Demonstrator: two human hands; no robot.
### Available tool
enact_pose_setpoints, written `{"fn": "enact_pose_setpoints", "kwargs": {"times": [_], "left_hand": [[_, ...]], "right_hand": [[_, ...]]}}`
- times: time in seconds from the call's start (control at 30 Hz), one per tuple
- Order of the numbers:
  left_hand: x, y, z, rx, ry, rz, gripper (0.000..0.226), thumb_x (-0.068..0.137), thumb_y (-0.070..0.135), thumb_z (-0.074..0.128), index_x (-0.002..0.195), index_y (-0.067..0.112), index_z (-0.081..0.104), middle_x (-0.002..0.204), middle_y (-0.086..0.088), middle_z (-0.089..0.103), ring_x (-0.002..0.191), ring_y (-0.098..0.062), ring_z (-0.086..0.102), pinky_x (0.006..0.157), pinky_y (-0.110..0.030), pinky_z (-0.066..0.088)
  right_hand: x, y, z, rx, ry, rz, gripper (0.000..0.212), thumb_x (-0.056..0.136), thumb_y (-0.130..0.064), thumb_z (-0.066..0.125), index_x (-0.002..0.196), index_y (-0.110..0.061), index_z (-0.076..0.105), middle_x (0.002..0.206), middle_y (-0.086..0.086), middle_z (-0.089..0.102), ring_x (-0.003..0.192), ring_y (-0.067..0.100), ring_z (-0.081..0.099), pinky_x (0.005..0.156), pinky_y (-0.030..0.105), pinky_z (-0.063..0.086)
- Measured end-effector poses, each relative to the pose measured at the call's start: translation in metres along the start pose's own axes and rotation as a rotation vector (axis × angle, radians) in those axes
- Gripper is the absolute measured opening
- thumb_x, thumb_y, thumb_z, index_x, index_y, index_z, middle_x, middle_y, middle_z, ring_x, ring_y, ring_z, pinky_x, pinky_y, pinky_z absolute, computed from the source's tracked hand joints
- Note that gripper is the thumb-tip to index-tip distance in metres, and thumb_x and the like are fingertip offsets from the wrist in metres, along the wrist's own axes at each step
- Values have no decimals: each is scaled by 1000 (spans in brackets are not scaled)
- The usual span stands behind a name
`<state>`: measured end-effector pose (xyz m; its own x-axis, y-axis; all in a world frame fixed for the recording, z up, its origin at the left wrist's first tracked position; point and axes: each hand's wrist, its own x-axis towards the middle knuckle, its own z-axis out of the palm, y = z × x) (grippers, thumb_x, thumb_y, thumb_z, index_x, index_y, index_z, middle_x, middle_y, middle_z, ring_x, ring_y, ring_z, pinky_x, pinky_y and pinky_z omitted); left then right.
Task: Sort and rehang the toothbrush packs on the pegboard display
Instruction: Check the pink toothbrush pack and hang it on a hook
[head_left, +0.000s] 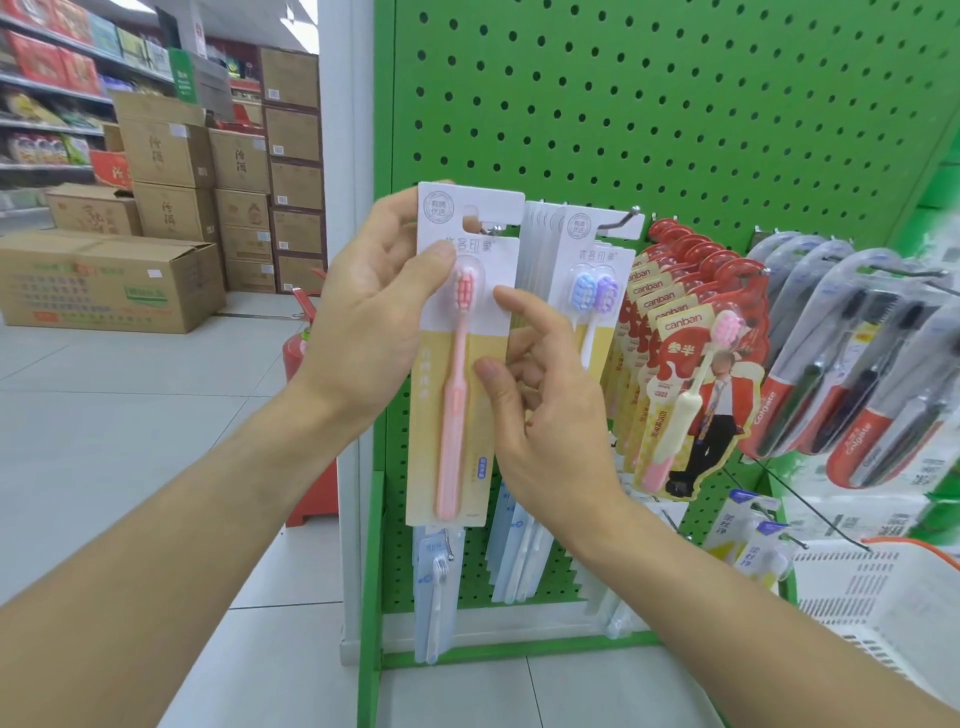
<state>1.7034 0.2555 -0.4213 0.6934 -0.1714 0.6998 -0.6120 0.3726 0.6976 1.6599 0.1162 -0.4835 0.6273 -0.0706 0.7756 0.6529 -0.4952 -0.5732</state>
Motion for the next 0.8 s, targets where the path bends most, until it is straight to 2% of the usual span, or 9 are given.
{"fn": "enact_pose_setpoints", "kwargs": {"times": [0.1, 0.2, 0.27, 0.37, 0.43, 0.47, 0.53, 0.67, 0.8], "left_hand": [[0, -3, 1, 81, 12, 25, 42, 101, 2, 43, 141, 16, 49, 127, 3, 68, 123, -13, 63, 106, -33, 49], [2, -5, 5, 162, 54, 37, 44, 103, -6, 43, 143, 10, 50, 121, 16, 69, 112, 2, 65, 95, -18, 51], [2, -6, 7, 203, 56, 45, 43, 101, -8, 45, 140, 10, 53, 109, 24, 72, 105, 4, 67, 89, -16, 52], [0, -6, 7, 283, 33, 68, 45, 99, -11, 48, 137, 11, 58, 114, 16, 73, 107, -5, 70, 92, -23, 56], [-2, -7, 6, 338, 41, 82, 46, 98, -9, 51, 131, 21, 61, 110, 18, 74, 102, -6, 73, 90, -26, 58], [-2, -8, 5, 366, 57, 75, 44, 98, -7, 54, 128, 25, 62, 105, 21, 74, 97, -6, 74, 86, -25, 59], [0, -13, 1, 430, 95, 51, 35, 98, 2, 60, 125, 22, 67, 100, 19, 75, 89, -7, 75, 81, -22, 60], [5, -17, -7, 561, 107, -3, 34, 98, 22, 65, 130, 12, 66, 104, 5, 77, 93, -7, 74, 91, -33, 59], [4, -21, -11, 629, 183, 47, 26, 102, 29, 51, 110, 15, 72, 94, 1, 76, 86, -15, 72, 81, -43, 60]], "right_hand": [[0, 1, 0, 15, 16, 7, 50, 101, -3, 57, 140, -31, 44, 85, -1, 50, 70, 12, 50, 66, 16, 42], [-2, 1, 1, 24, 10, 56, 49, 102, -3, 56, 139, -33, 43, 80, -16, 49, 70, 9, 53, 65, 16, 42], [-2, 0, 1, 12, -3, 99, 48, 102, -4, 55, 140, -32, 43, 81, -20, 52, 69, 9, 56, 63, 17, 43], [-1, -2, -2, -65, -36, 153, 47, 101, -8, 56, 140, -31, 41, 85, -18, 61, 69, 9, 64, 61, 24, 52], [-1, -5, -2, -194, -59, 121, 47, 101, -13, 56, 138, -35, 38, 80, -8, 62, 65, 13, 64, 64, 44, 57], [-2, -7, -2, -285, -76, 89, 45, 100, -18, 56, 137, -35, 37, 78, -9, 58, 63, 15, 61, 65, 47, 56], [-1, -14, -3, -447, -93, 43, 41, 100, -28, 56, 136, -33, 37, 82, -12, 51, 65, 15, 52, 73, 43, 53], [8, -21, -2, -520, -39, 22, 46, 97, -39, 64, 135, -26, 41, 127, -7, 55, 96, 11, 50, 78, 34, 39], [16, -18, 4, -477, 0, 24, 39, 94, -24, 68, 127, -21, 45, 121, -5, 56, 97, 12, 47, 77, 36, 43]]}}
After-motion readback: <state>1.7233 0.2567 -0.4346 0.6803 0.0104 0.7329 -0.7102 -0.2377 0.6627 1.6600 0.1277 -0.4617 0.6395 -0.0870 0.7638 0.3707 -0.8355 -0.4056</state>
